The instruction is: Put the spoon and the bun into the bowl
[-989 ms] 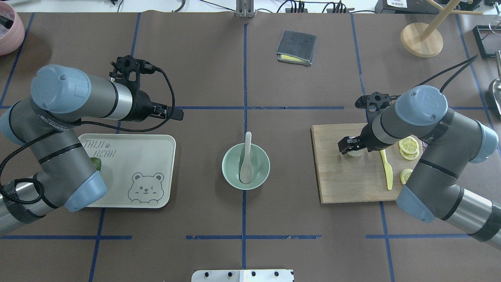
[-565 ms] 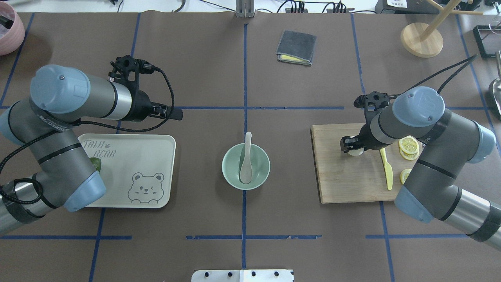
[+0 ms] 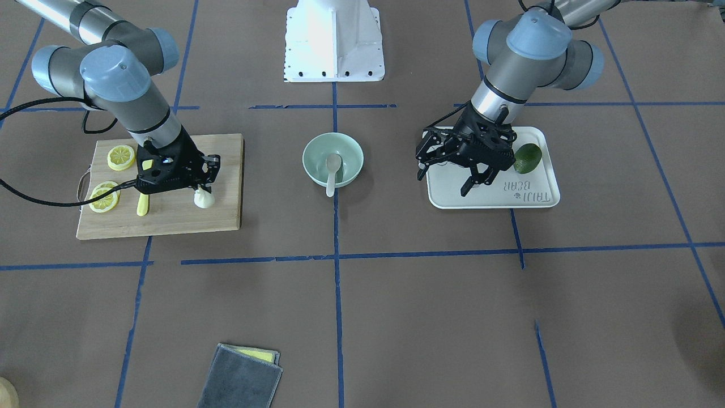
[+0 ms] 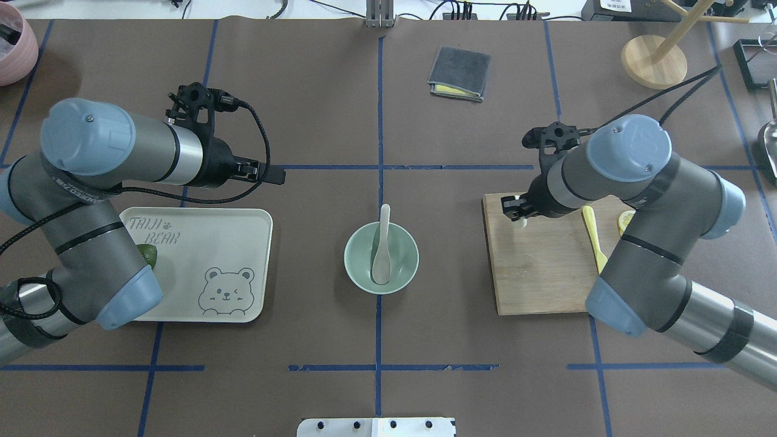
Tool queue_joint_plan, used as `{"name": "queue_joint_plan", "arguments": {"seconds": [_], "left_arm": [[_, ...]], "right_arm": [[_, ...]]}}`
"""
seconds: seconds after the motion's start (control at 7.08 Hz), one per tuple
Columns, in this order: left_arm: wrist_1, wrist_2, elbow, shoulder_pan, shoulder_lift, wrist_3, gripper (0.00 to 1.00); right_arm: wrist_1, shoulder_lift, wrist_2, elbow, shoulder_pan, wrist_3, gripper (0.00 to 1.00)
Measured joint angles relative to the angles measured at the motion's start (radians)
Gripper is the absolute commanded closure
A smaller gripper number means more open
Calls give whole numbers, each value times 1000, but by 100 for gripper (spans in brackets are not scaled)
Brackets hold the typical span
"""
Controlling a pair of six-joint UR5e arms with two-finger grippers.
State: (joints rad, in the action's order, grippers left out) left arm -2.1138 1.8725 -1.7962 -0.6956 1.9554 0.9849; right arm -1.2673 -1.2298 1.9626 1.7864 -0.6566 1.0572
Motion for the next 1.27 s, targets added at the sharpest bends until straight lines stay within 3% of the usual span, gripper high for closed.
{"name": "queue_joint_plan", "arguments": {"seconds": [0.28,0.42,0.71,0.85,1.27], "left_arm": [[-1,1,-20,-1,-18,9,1],[-2,2,-24,-1,-25,8,1],[-3,2,-28,-1,-30,12,1],[-3,2,-30,-1,-30,14,1],[-3,1,-37,-1,-35,18,1]], "right_arm": [[-5,139,-73,2,114,203,75],[-4,194,-118,0,169,279,63],[-2,245,-178,-5,234,340,19],[-1,251,-197,-7,252,345,13],[0,253,-210,-8,266,349,13]]}}
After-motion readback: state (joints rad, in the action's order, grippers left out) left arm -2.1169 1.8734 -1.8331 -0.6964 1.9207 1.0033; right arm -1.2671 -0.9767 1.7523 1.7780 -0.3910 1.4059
